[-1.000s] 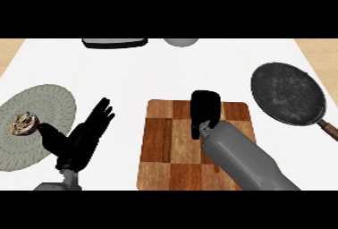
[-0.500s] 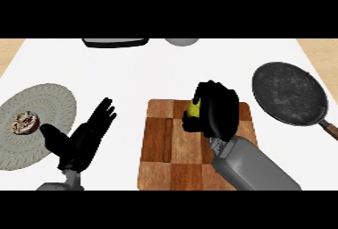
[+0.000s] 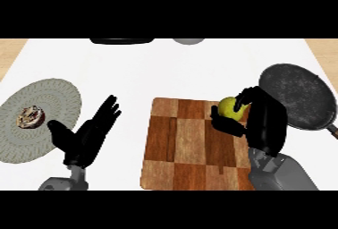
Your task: Pick the pear from the cutting board and place it in the pan
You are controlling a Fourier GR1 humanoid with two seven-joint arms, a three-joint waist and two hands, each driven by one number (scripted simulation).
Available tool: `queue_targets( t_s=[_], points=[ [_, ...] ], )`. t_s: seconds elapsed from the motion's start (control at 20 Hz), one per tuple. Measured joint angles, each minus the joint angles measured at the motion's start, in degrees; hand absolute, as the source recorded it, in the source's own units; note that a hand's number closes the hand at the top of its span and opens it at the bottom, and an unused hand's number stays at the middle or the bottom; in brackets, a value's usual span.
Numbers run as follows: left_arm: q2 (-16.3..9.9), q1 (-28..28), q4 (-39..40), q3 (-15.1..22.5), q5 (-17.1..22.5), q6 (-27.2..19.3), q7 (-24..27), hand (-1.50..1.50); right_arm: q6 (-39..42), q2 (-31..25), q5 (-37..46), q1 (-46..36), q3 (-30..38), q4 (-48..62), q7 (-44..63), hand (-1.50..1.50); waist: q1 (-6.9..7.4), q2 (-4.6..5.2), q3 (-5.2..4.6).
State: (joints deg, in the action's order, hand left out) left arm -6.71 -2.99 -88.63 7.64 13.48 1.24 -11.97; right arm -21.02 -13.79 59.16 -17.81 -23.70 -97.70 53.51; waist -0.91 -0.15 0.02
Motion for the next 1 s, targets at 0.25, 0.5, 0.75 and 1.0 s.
queue_targets(
  t_s=[0.25, 0.5, 0.75, 1.0],
  points=[
    [-0.27, -0.77, -0.14, -0.72, 0.54, 1.33, -0.65, 0.0, -2.43, -4.04, -2.29, 0.7, 7.26, 6.13, -6.82, 1.5, 0.76, 0.16, 0.0],
    [0.44, -0.63, -0.63, -0.13, -0.17, 1.22, -1.15, 0.0, -10.82, -5.47, -3.69, -1.18, 13.52, 18.74, -15.9, 1.5, 1.29, 0.3, 0.02],
    [0.52, -1.56, -1.63, -0.41, -0.07, 1.01, -2.89, 0.0, -19.21, -7.61, -5.59, -5.5, 20.61, 31.84, -23.09, 1.5, 1.78, 0.45, 0.06],
    [0.62, -0.83, -1.16, -0.08, -0.9, 1.61, -1.75, 0.0, -25.96, -10.41, -12.68, -10.51, 27.64, 45.23, -34.02, 1.5, 2.09, 0.58, 0.09]
  ],
)
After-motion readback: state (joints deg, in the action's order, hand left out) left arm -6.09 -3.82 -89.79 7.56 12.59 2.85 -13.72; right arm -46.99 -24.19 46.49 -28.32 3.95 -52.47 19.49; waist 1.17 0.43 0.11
